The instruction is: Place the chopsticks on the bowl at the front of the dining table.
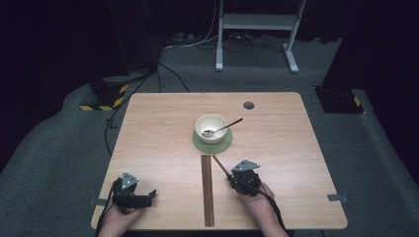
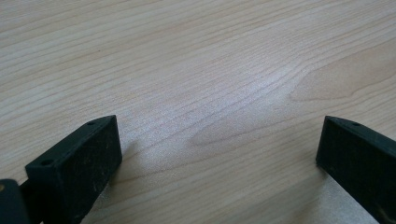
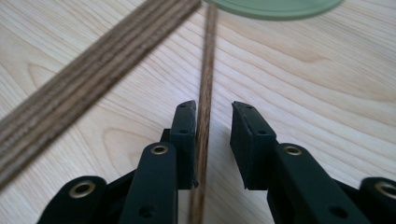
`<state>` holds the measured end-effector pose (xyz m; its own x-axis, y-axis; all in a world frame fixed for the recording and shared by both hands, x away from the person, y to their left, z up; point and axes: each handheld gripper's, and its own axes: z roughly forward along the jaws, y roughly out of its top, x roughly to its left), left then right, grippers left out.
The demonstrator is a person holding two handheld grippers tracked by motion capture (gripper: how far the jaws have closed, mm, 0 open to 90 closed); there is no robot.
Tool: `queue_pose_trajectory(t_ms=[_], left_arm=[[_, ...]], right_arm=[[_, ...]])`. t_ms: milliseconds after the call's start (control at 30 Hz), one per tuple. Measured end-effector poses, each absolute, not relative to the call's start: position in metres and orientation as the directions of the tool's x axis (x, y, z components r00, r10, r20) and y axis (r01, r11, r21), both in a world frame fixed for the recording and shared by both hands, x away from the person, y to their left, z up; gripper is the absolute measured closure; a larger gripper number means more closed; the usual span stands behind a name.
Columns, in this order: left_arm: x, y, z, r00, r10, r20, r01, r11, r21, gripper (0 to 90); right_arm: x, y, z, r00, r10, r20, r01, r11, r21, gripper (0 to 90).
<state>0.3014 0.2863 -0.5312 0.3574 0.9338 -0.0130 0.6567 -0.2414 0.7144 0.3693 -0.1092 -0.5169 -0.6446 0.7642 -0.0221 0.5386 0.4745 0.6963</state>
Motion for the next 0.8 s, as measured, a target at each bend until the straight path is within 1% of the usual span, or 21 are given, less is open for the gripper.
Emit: queue_pose_trajectory(t_ms=[167,300,567,633,667,800], left_arm=[[0.301,0.286,-0.531,0.358,0.934,-0.013,0.657,-0.242,0.714,0.3],[0.301,0.286,-0.531,0.358,0.934,-0.013,0.658,-0.242,0.713,0.3],[0.301,0.286,-0.531,0.366,0.931,-0.014,0.656,-0.247,0.713,0.3],[0.301,0.287,-0.531,0.375,0.927,-0.01,0.656,-0.258,0.709,0.3],[0.301,0.287,-0.531,0.375,0.927,-0.01,0.656,-0.258,0.709,0.4],[0.301,0.287,-0.531,0.378,0.926,-0.016,0.656,-0.255,0.71,0.5]], right_arm=[[0.371,-0.123,-0.515,-0.635,0.772,-0.027,0.55,0.476,0.687,72.0],[0.373,-0.13,-0.515,-0.632,0.775,0.011,0.571,0.456,0.683,71.0],[0.373,-0.131,-0.514,-0.637,0.771,0.007,0.568,0.463,0.681,72.0],[0.373,-0.129,-0.514,-0.638,0.77,-0.013,0.557,0.473,0.682,74.5],[0.373,-0.129,-0.514,-0.638,0.77,-0.013,0.557,0.473,0.682,74.5],[0.372,-0.124,-0.514,-0.656,0.754,-0.022,0.545,0.494,0.677,79.6]])
